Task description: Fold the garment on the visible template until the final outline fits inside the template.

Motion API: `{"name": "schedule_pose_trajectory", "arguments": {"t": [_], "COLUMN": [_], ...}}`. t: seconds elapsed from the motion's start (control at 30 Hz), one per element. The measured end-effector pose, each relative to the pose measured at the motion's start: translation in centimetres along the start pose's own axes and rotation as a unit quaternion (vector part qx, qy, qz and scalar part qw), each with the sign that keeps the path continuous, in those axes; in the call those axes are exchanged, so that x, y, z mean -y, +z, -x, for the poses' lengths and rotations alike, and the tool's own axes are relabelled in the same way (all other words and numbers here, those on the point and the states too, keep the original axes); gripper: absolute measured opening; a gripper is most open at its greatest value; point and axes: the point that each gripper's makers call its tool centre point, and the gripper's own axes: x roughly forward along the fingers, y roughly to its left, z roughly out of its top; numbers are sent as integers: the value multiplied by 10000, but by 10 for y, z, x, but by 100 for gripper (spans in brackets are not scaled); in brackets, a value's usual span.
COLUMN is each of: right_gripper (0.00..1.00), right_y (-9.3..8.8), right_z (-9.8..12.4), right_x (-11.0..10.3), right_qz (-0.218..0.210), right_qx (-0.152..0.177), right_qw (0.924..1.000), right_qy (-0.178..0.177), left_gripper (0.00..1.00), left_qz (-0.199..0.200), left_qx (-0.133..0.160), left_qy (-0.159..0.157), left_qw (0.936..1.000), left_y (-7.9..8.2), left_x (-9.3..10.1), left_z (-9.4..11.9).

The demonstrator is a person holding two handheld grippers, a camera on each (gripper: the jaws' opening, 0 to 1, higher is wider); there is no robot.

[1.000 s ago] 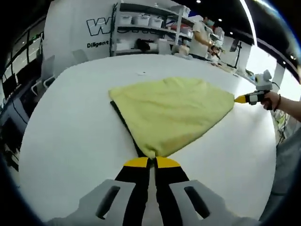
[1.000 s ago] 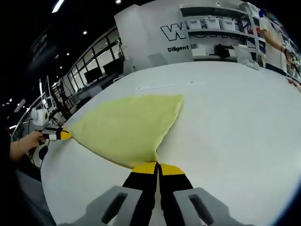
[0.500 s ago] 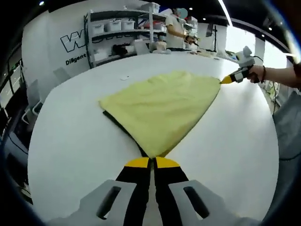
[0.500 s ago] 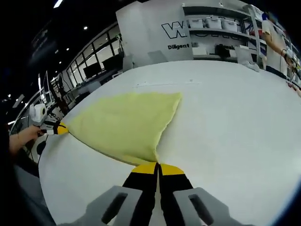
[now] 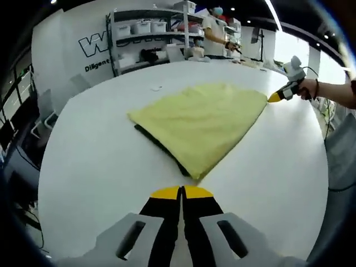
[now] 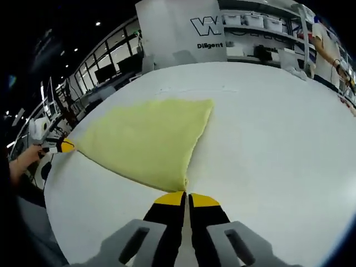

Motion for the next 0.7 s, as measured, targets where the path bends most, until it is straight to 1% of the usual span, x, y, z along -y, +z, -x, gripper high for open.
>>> {"name": "schedule_pose_trajectory", "arguments": {"t": [0.03,0.07,0.1,0.13,0.2,0.23,0.27,0.3,0.33,0.37,0.47,0.5,0.53,0.6,0.63,0.67,0.7], "right_gripper": [11,15,17,17,18,19,21,22,22,22,21,20,19,15,10,6,3], "right_y": [6,7,9,12,14,16,19,21,23,23,27,28,28,26,24,23,23], "right_z": [2,2,5,5,7,7,7,7,6,6,1,-1,-4,-7,-9,-10,-11], "right_x": [-3,-5,-8,-9,-10,-11,-13,-15,-17,-17,-17,-17,-16,-14,-12,-13,-13], "right_qz": [-130,-158,-299,-355,-310,-346,-465,-553,-625,-650,-712,-716,-726,-738,-742,-736,-711], "right_qx": [173,199,223,262,285,313,379,415,456,452,459,464,436,378,288,277,263], "right_qw": [9997,9996,9991,9988,9988,9985,9976,9968,9960,9959,9956,9956,9958,9962,9966,9967,9970], "right_qy": [65,112,212,232,256,269,338,402,442,435,392,382,340,269,190,182,155], "left_gripper": [2,5,9,13,21,25,32,36,39,41,36,35,33,28,25,20,14], "left_qz": [118,162,216,579,823,1180,1452,1652,1843,1791,1781,1925,2071,2365,2336,2379,2305], "left_qx": [12,24,80,135,149,191,285,315,362,401,442,434,407,253,267,167,170], "left_qy": [-51,-77,-90,-160,-226,-217,-248,-226,-215,-229,-176,-97,-89,-27,-16,16,59], "left_qw": [9999,9998,9997,9981,9962,9926,9887,9855,9820,9827,9829,9803,9774,9713,9720,9711,9729], "left_y": [1,3,5,8,10,12,17,19,23,26,32,32,32,25,25,21,20], "left_x": [2,4,5,10,13,15,16,15,14,14,15,14,15,15,15,16,16], "left_z": [1,2,2,1,0,-2,-5,-6,-8,-10,-14,-18,-21,-25,-28,-29,-29]}}
